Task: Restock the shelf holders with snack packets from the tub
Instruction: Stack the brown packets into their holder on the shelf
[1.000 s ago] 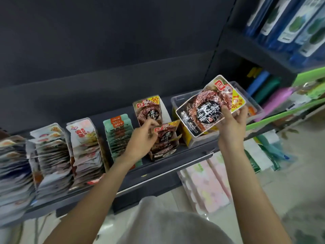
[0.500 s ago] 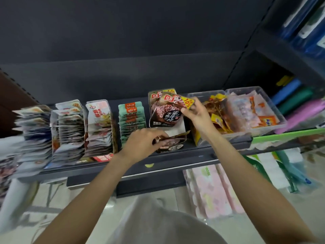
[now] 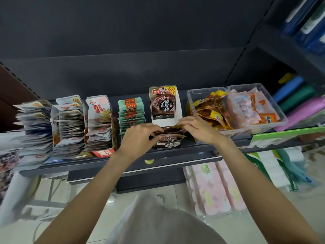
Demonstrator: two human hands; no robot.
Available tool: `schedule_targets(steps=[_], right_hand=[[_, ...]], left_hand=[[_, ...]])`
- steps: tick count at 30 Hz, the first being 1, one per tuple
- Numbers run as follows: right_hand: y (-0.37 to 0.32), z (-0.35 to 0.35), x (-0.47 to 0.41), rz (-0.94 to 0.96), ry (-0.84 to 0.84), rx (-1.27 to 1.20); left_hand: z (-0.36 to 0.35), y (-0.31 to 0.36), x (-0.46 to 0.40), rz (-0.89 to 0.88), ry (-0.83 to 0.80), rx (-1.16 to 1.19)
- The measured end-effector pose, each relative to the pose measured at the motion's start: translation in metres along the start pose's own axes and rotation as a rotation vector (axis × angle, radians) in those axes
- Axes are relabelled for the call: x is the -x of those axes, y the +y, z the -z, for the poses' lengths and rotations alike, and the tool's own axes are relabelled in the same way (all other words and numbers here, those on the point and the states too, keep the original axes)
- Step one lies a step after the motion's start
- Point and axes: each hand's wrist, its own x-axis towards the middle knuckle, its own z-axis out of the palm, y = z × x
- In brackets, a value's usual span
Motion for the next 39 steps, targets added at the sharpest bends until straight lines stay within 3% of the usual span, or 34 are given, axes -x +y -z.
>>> schedule_targets(steps=[3,7,10,12,16,19,22,24,27,30,33,39], right_hand=[[-0.004,0.002,0.010,-0.075,-0.026,-0.049],[-0.038,0.016,0.024,0.052,0.213,-0.136],[-0.078,0.016,0.036,0.206,0.435,-0.187],[-0.110,0.005,0.041,0.290,0.508,-0.260],[-0.167,-0.046,0.036,0.340,0.278,-0.396],[-0.207,-0.100,0.022,0.345,0.019,-0.358],[-0.245,-0.158,0.003,0.356,-0.201,-0.260],[-0.267,-0.195,-0.010,0.369,-0.288,-0.217],[-0.303,-0.257,-0.035,0.351,-0.414,-0.176],[-0.345,-0.316,-0.070,0.313,-0.451,-0.153],[-0.389,-0.365,-0.108,0.223,-0.423,-0.175],[-0.438,-0.434,-0.197,0.168,-0.335,-0.029]], left_hand=[[0.007,0.006,0.007,-0.005,0.070,0.002],[0.027,0.009,0.022,0.022,0.233,0.049],[0.044,0.000,0.047,0.122,0.491,0.171],[0.056,-0.006,0.072,0.286,0.707,0.275],[0.076,-0.029,0.132,0.607,0.960,0.450],[0.090,-0.068,0.190,0.837,0.826,0.493],[0.100,-0.113,0.256,0.979,0.540,0.106],[0.107,-0.142,0.293,1.011,0.467,-0.092],[0.122,-0.204,0.341,1.092,0.441,-0.100],[0.139,-0.289,0.377,1.174,0.393,0.035],[0.149,-0.367,0.396,1.228,0.238,0.175],[0.128,-0.448,0.402,1.312,0.023,0.264]])
